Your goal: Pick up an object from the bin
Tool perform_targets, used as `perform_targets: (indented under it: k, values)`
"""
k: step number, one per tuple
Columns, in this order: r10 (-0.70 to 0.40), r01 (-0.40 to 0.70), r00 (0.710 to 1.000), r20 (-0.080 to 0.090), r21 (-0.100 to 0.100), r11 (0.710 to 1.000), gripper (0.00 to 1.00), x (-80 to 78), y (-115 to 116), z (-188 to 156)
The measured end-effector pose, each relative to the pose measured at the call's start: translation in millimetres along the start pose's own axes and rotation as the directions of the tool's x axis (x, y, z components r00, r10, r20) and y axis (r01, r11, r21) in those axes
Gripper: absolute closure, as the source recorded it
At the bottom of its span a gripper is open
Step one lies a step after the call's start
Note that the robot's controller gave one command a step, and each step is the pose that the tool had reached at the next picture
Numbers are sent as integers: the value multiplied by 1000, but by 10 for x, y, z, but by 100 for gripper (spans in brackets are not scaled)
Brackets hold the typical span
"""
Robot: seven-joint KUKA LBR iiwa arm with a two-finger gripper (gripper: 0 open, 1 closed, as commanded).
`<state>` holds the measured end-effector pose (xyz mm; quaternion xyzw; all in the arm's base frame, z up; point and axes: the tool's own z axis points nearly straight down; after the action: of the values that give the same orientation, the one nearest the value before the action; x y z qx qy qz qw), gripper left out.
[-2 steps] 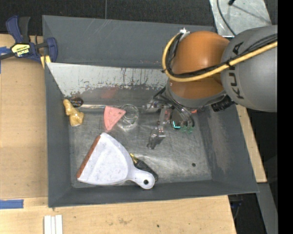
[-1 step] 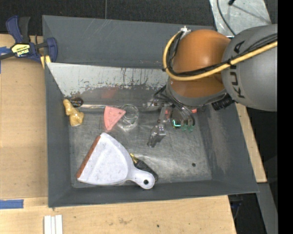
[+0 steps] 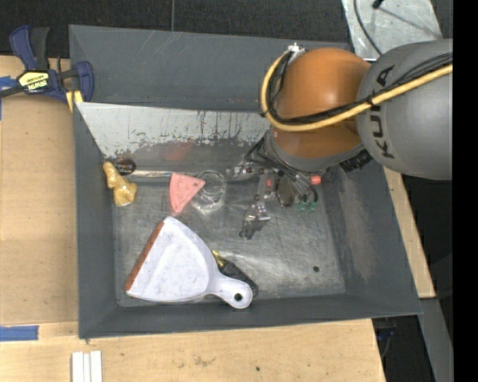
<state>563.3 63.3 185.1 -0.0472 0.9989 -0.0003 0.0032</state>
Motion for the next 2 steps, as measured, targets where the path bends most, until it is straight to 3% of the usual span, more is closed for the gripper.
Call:
perform_targets:
  k: [1, 2]
  values:
    - [-110, 110, 994, -1, -4, 994, 100, -228, -223, 1100]
    - [-110, 110, 994, -1, -4, 994, 100, -228, -223, 1100]
